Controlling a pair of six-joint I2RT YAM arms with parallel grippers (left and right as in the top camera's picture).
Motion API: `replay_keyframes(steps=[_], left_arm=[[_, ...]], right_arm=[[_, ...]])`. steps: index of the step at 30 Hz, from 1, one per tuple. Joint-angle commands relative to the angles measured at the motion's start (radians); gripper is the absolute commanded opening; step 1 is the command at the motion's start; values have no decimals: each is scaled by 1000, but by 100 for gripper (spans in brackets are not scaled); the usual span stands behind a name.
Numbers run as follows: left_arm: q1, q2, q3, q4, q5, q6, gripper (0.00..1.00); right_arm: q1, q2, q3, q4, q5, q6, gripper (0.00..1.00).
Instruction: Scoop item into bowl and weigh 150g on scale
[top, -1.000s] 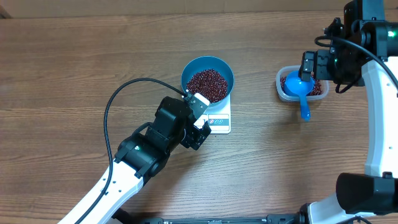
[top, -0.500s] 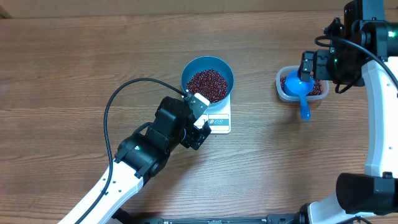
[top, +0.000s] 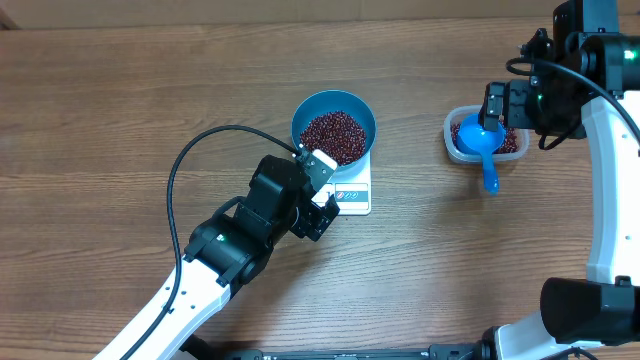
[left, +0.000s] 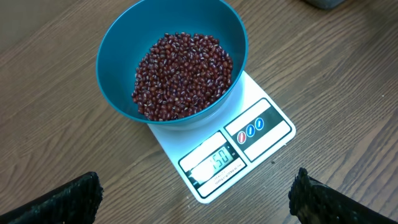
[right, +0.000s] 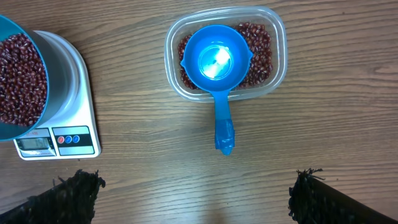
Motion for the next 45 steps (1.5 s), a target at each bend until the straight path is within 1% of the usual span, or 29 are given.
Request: replay_keyframes(steps=[1, 16, 20, 31, 35, 40, 42, 44, 45], left_arm=[[-1, 7, -5, 3, -12, 19, 100], [-1, 7, -5, -16, -11, 19, 99], [-1, 7, -5, -60, -1, 19, 99], [-1, 7, -5, -202, 121, 16, 100], [-1, 7, -5, -222, 123, 13, 99], [-1, 7, -5, -244, 116, -58, 99], [-1, 7, -10, -240, 79, -97, 100], [-1, 7, -18, -232, 30, -164, 100], [-1, 7, -28, -229, -22, -253, 100]], right_arm=[[2, -8, 16, 1, -9, -8, 100], [2, -8, 16, 1, -9, -8, 100], [2, -8, 16, 1, -9, -8, 100], [2, -8, 16, 1, -9, -8, 100], [2, -8, 16, 1, -9, -8, 100], [2, -8, 16, 1, -9, -8, 100], [2, -8, 16, 1, -9, -8, 100], [2, -8, 16, 1, -9, -8, 100], [2, -8, 16, 1, -9, -8, 100]])
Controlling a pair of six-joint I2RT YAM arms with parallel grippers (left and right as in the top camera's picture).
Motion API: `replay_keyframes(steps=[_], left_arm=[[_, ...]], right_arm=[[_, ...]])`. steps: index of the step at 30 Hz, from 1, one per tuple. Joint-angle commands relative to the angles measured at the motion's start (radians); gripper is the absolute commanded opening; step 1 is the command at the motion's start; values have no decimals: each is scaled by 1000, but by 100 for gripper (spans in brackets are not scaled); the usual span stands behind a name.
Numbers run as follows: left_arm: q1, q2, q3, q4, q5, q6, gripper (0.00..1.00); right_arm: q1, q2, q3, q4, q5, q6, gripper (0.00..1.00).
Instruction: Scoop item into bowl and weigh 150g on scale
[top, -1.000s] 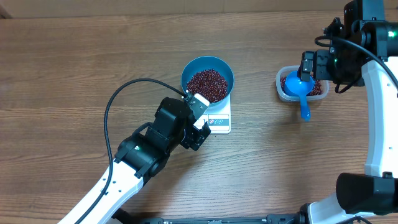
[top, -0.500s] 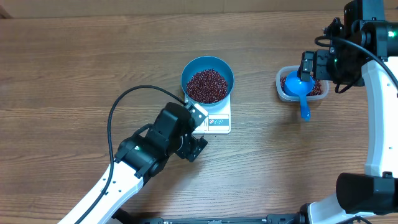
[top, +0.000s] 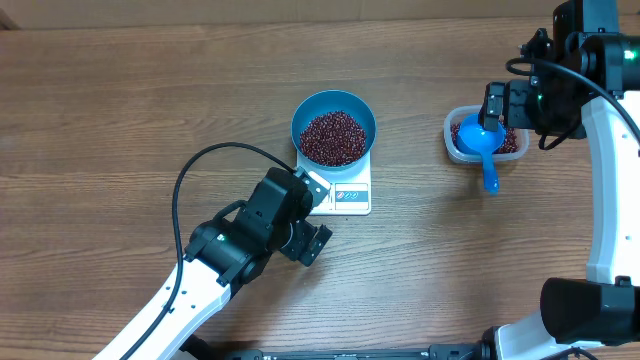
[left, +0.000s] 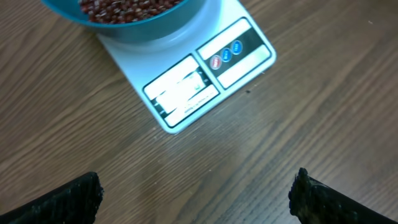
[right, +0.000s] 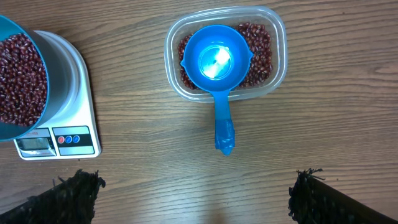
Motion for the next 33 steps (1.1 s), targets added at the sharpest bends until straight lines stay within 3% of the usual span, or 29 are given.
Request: replay_keyframes(steps=[1, 6, 10, 26, 33], left_arm=[[-1, 5, -33, 10, -125, -219, 100], [-1, 5, -74, 42, -139, -251, 100], [-1, -2, -122, 117, -134, -234, 100], [-1, -25, -123, 142, -132, -183, 100], [1, -25, -123, 235, -174, -113, 99]], right_arm=[[2, -8, 16, 1, -9, -8, 100], [2, -8, 16, 1, -9, -8, 100], [2, -8, 16, 1, -9, -8, 100], [2, -8, 16, 1, -9, -8, 100], [2, -8, 16, 1, -9, -8, 100]])
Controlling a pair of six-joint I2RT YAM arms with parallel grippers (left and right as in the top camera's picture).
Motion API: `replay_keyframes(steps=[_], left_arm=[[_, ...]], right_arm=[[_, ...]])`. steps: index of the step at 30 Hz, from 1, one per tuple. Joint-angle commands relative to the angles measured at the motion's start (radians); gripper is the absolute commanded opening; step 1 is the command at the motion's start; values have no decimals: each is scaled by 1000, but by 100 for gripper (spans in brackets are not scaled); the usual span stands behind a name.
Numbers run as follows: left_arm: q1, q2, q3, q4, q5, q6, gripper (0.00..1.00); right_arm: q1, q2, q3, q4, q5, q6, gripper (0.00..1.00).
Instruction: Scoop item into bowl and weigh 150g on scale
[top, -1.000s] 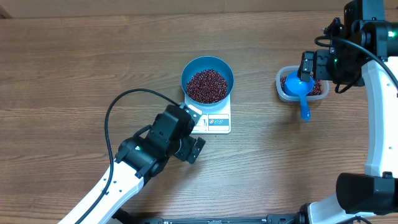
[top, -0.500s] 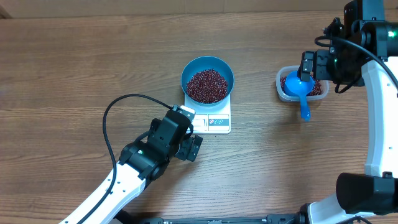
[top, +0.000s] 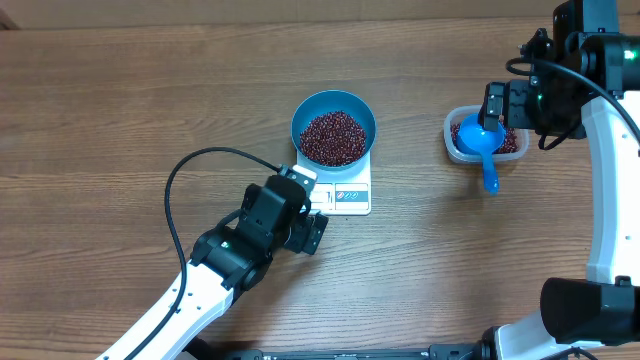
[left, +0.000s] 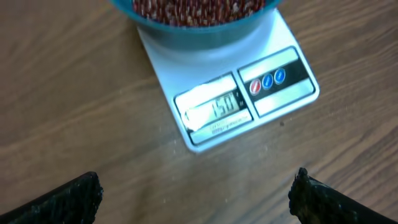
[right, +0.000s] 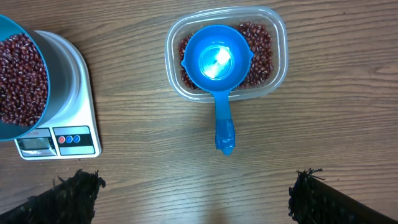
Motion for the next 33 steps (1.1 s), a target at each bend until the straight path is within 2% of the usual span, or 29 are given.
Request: replay_keyframes(steps=[1, 17, 33], left_arm=[[1, -20, -8, 51, -61, 49, 100], [5, -20, -8, 287, -149, 150, 100], [6, -36, -8, 298, -25, 148, 99]], right_arm=[[2, -8, 16, 1, -6, -8, 100], [2, -8, 16, 1, -7, -8, 100], [2, -8, 16, 1, -7, -8, 100]])
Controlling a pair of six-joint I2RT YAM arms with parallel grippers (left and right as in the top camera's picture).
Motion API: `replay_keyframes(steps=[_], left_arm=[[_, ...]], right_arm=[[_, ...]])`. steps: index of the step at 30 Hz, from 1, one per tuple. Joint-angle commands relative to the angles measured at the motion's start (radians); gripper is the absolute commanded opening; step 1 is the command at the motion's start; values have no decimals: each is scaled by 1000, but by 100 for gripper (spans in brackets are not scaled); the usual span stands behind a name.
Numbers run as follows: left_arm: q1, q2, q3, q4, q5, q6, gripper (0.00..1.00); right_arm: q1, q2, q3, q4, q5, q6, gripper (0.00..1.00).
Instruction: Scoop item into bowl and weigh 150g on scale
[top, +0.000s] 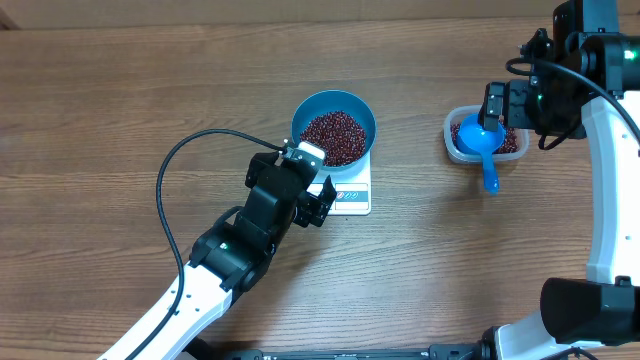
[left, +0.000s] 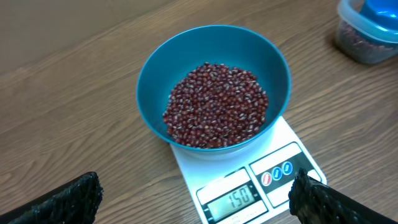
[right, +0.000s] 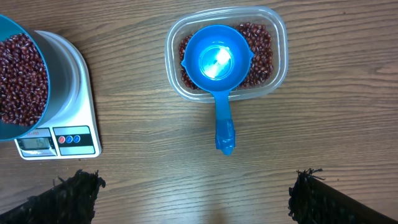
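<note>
A blue bowl filled with red beans stands on the white scale. The scale's display reads 150. My left gripper is open just in front of the scale and holds nothing; overhead it lies at the scale's left edge. A blue scoop rests bowl-up in the clear container of beans, its handle sticking out over the table. My right gripper hovers open near the container and holds nothing.
The left arm's black cable loops over the wooden table to the left of the bowl. The container sits at the right, apart from the scale.
My left gripper has moved from the table in front of the scale's left corner up against the scale's left side. The whole bowl now shows in its view. The display still reads 150.
My left gripper stood open at the scale's front left with the bowl in view. Then it was lower on the table, looking down at the display, then further left, and now back beside the scale. Right arm, scoop and container stayed put throughout.
</note>
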Motion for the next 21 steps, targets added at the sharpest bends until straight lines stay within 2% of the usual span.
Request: replay_keyframes(steps=[1, 21], left_arm=[[6, -26, -5, 2, 46, 15, 100], [47, -34, -5, -46, 142, -3, 100]], right_arm=[[2, -8, 16, 2, -6, -8, 100], [2, -8, 16, 2, -6, -8, 100]])
